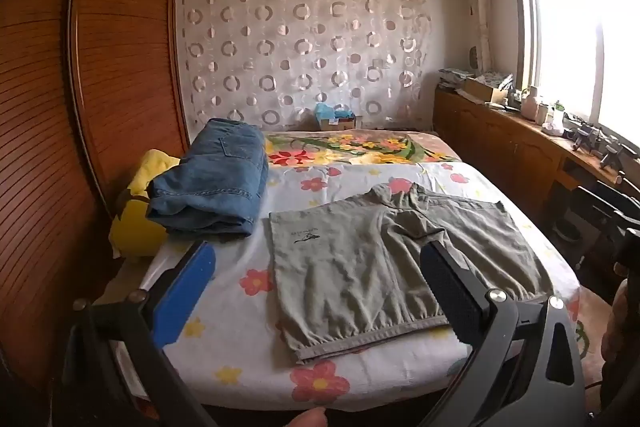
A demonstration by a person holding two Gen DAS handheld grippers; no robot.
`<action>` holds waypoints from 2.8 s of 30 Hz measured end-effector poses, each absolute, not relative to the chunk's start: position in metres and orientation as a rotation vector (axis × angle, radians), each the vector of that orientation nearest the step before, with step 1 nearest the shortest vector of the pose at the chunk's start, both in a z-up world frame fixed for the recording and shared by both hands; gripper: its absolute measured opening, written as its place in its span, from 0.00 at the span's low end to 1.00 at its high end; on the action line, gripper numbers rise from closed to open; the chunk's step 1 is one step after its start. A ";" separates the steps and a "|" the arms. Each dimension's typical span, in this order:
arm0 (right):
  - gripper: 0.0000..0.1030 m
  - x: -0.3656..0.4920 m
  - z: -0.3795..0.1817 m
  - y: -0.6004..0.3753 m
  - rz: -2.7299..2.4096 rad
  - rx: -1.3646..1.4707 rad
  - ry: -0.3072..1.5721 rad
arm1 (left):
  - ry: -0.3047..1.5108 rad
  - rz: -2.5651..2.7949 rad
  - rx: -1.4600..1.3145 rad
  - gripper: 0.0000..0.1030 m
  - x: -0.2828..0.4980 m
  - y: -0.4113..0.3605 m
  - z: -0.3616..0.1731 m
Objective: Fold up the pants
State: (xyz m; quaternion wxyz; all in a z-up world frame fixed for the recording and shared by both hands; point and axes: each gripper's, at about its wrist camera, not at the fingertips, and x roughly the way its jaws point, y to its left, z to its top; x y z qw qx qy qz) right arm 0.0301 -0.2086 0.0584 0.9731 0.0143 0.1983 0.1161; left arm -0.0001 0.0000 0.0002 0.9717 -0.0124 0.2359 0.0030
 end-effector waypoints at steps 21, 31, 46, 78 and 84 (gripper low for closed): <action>1.00 0.029 0.060 -0.207 0.236 0.043 0.400 | 0.475 0.011 -0.011 1.00 -0.001 0.003 0.002; 1.00 0.029 0.061 -0.207 0.235 0.042 0.399 | 0.473 0.009 -0.011 1.00 -0.001 0.007 0.006; 1.00 0.030 0.059 -0.206 0.236 0.040 0.401 | 0.469 0.008 -0.010 1.00 -0.002 0.007 0.008; 1.00 0.030 0.058 -0.205 0.231 0.036 0.406 | 0.452 0.011 -0.008 1.00 -0.004 0.008 0.027; 1.00 0.029 0.058 -0.205 0.230 0.035 0.406 | 0.450 0.013 -0.008 1.00 -0.004 0.008 0.027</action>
